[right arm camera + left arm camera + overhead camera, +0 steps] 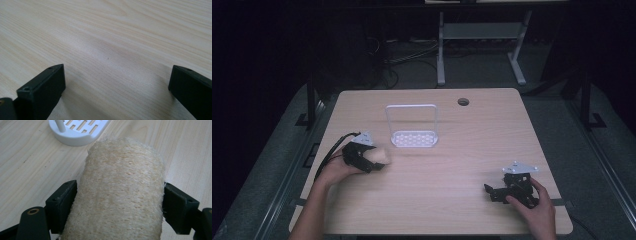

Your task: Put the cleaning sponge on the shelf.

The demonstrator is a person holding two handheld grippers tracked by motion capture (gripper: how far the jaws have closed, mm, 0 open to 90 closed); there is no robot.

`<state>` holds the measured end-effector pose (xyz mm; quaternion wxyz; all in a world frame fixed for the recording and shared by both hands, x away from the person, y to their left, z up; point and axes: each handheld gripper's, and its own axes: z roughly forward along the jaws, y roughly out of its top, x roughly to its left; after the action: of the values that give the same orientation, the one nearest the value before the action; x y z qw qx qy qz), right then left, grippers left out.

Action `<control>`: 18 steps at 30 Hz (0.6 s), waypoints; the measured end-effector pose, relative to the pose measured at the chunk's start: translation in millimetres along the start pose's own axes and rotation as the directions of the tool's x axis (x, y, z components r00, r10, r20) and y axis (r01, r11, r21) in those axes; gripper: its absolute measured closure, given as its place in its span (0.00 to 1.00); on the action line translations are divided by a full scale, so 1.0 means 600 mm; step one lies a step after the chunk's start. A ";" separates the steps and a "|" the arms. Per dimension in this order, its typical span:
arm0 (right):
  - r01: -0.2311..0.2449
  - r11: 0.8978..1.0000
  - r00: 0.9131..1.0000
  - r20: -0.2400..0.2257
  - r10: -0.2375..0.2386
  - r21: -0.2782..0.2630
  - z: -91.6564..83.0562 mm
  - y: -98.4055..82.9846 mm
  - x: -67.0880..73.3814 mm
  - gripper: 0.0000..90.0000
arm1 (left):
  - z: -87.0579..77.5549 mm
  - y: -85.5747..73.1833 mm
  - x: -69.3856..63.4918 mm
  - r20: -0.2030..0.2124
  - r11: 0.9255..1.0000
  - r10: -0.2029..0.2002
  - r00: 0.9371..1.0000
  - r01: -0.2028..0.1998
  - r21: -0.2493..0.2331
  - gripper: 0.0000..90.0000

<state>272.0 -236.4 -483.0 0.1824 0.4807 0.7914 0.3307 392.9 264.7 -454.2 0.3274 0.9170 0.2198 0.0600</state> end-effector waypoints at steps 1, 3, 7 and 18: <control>0.000 1.000 1.000 0.000 0.000 0.000 0.000 0.000 0.000 0.01 | 0.000 0.000 0.000 -0.002 1.000 0.003 1.000 -0.003 -0.001 0.23; -0.001 1.000 1.000 0.000 0.001 0.000 0.000 0.000 0.000 0.01 | 0.000 -0.002 -0.001 -0.003 1.000 -0.002 1.000 0.002 -0.012 0.24; 0.000 1.000 1.000 0.000 0.000 0.000 0.000 0.000 0.000 0.01 | -0.002 -0.004 -0.003 -0.005 1.000 -0.012 1.000 0.012 -0.014 0.25; -0.001 1.000 1.000 0.000 0.001 0.000 0.000 0.000 0.000 0.01 | -0.006 -0.005 -0.013 -0.038 0.998 -0.051 0.998 0.050 -0.025 0.25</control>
<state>272.0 -236.4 -483.0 0.1823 0.4809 0.7913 0.3308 384.0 265.3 -453.1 0.3356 0.9057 0.2487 0.0721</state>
